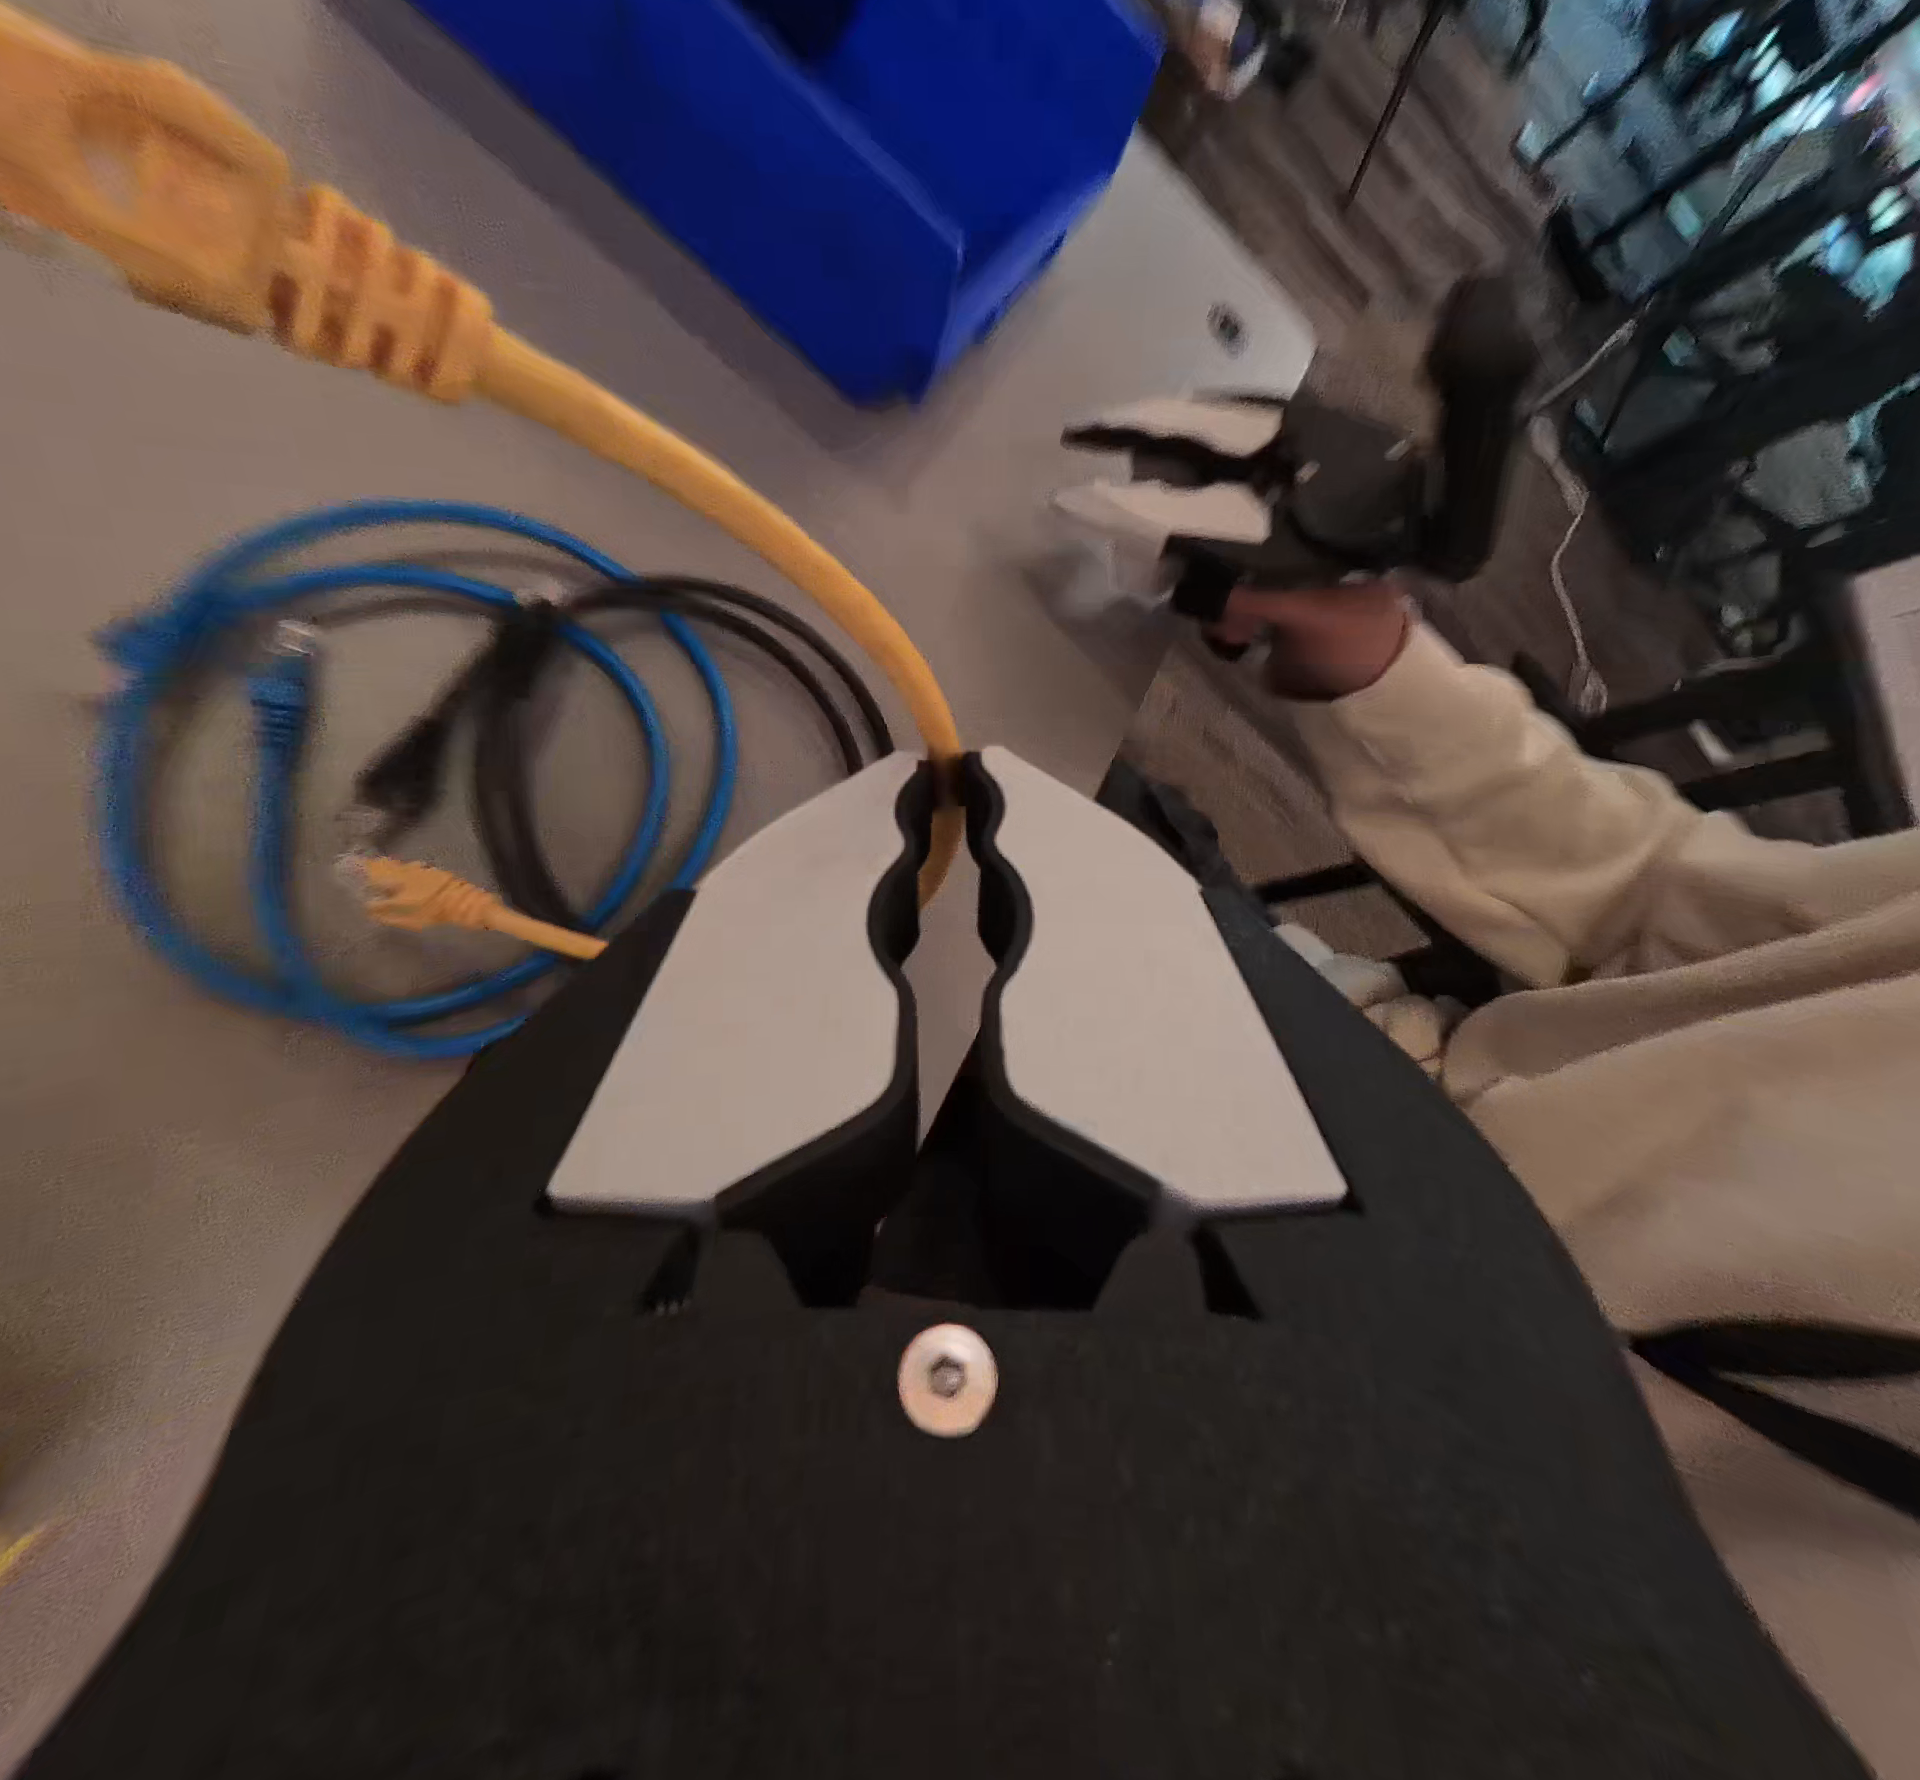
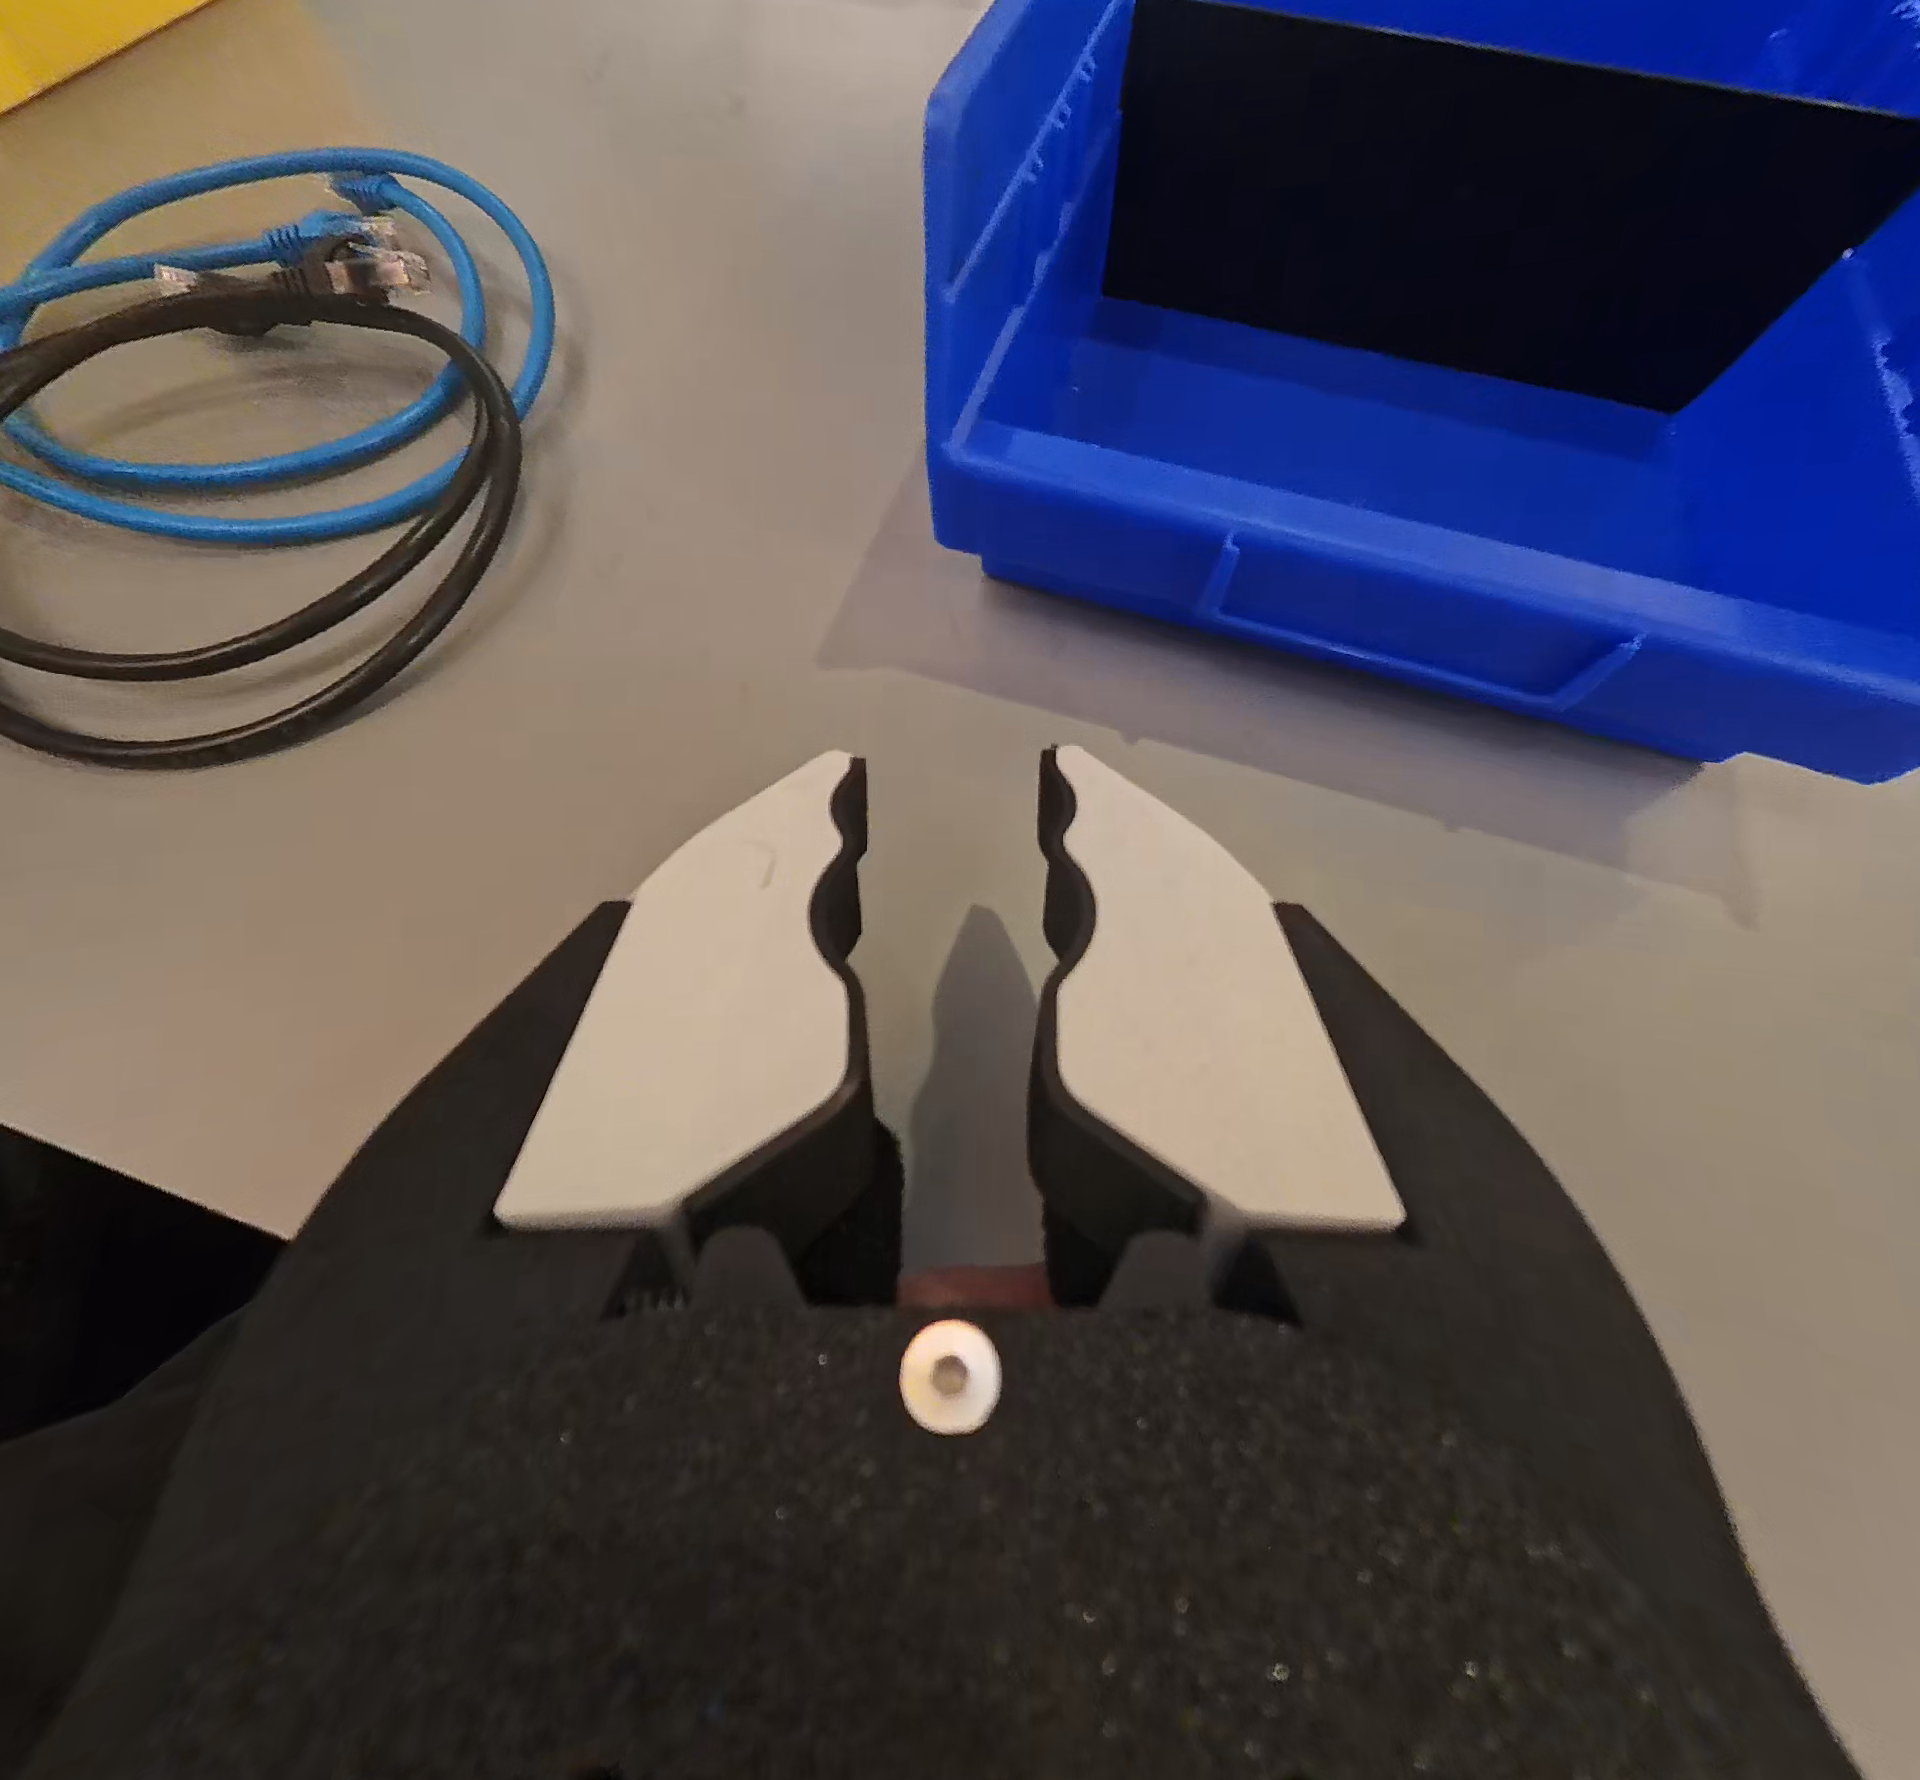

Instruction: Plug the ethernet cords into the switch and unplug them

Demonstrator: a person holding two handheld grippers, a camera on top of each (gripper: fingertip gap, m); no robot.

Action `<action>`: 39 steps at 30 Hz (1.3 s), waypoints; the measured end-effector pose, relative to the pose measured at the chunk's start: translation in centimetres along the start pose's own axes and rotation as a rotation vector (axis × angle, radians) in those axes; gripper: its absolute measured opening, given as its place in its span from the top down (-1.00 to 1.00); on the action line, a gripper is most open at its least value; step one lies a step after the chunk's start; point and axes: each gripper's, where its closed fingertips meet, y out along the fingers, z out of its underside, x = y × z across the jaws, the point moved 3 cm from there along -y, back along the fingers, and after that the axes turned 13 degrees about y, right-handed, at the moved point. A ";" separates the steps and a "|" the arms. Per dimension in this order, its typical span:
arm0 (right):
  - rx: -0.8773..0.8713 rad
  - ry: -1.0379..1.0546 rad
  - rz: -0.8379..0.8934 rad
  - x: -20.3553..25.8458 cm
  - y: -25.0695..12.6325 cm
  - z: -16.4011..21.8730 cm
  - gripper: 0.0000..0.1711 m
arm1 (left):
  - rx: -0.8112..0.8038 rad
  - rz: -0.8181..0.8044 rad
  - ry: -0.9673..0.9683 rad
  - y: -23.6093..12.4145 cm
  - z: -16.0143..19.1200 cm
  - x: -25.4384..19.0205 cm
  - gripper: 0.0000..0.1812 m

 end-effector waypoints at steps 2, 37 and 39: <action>-0.005 0.009 -0.001 -0.2 -0.1 0.0 0.64 | 0.117 0.023 -0.045 5.5 1.9 0.1 0.94; -0.031 0.067 0.004 -1.0 -0.1 -0.5 0.64 | 0.674 -0.339 0.189 -10.0 8.4 35.4 0.36; -0.038 0.062 0.015 -1.2 -0.3 -0.5 0.64 | 0.692 -0.255 0.165 -9.1 9.3 35.6 0.36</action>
